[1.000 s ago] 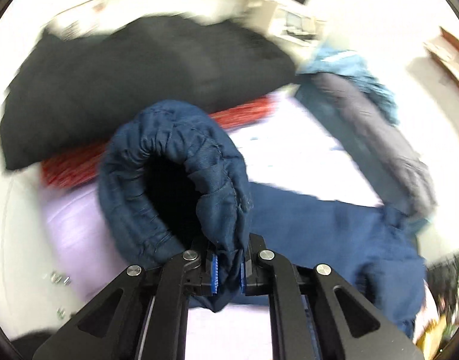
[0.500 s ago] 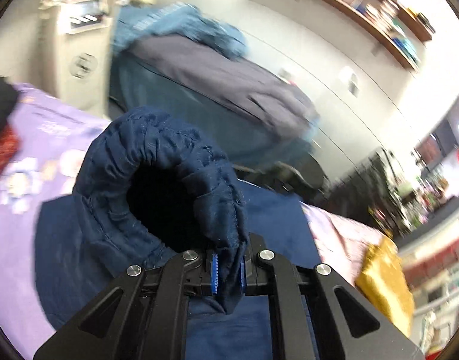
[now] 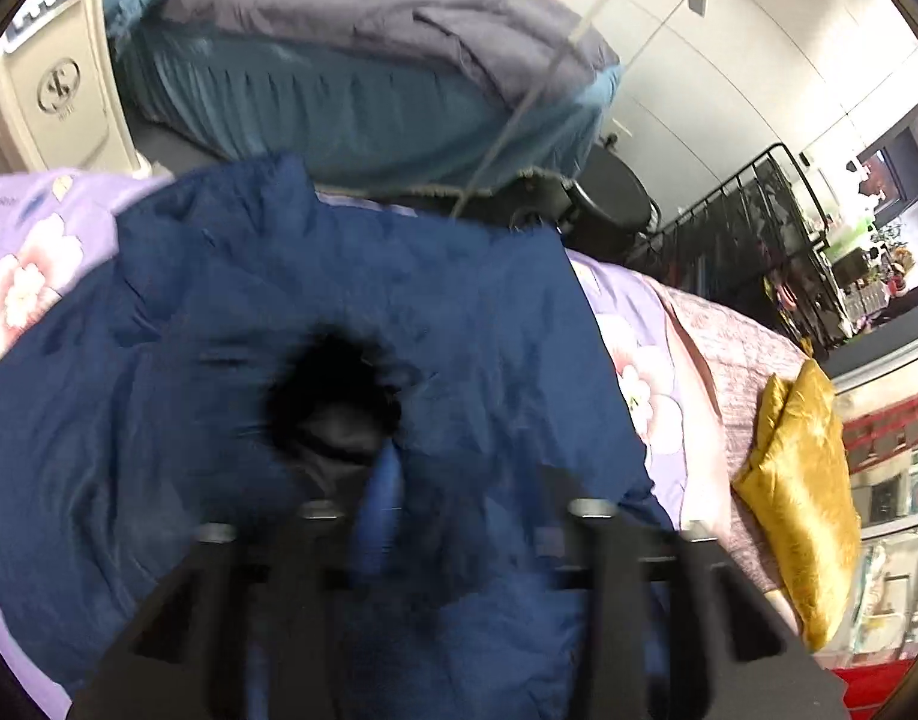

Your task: Fold large clothes

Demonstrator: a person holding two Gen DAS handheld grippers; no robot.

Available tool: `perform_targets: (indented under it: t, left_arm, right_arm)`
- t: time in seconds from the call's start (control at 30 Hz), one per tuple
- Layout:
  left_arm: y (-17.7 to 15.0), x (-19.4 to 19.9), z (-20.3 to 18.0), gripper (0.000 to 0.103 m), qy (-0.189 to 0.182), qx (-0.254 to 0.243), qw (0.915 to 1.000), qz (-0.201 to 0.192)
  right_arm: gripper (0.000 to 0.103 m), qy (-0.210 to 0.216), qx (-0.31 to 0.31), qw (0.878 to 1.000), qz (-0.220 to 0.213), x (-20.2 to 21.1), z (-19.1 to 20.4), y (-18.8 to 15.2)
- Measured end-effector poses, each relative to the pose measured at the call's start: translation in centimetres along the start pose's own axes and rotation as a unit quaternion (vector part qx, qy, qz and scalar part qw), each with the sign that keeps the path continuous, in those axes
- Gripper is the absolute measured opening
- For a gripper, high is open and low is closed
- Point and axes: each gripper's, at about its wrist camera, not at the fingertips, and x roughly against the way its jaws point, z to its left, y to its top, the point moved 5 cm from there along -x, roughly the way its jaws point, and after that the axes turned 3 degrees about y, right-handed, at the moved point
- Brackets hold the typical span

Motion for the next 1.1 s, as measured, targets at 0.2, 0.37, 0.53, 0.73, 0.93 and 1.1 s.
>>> perform_targets:
  t: [0.2, 0.37, 0.53, 0.73, 0.93, 1.1]
  left_arm:
    - [-2.0, 2.6, -0.7, 0.088, -0.01, -0.021, 0.9997, -0.012]
    - [-4.3, 6.4, 3.1, 0.088, 0.07, -0.071, 0.9926, -0.069]
    - [-8.4, 7.3, 13.3, 0.078, 0.187, -0.008, 0.9814, -0.042]
    - [-13.6, 6.6, 22.9, 0.076, 0.233, 0.085, 0.9686, 0.019]
    - [-13.3, 3.4, 23.9, 0.081, 0.266, 0.046, 0.9603, 0.071]
    - [-12.8, 2.7, 24.0, 0.083, 0.278, 0.048, 0.9559, 0.082]
  right_arm:
    - [0.098, 0.009, 0.01, 1.0, 0.002, -0.6, 0.8, 0.7]
    - [0.098, 0.023, 0.04, 0.999, -0.007, -0.7, 3.2, 2.3]
    - [0.098, 0.047, 0.107, 0.993, -0.018, -1.0, 8.2, 4.9]
    - [0.098, 0.09, 0.232, 0.968, -0.019, -2.4, 16.8, 7.4]
    - [0.098, 0.119, 0.26, 0.958, 0.026, -6.9, 21.0, 8.2]
    - [0.098, 0.071, 0.254, 0.961, 0.087, -11.3, 20.1, 7.4]
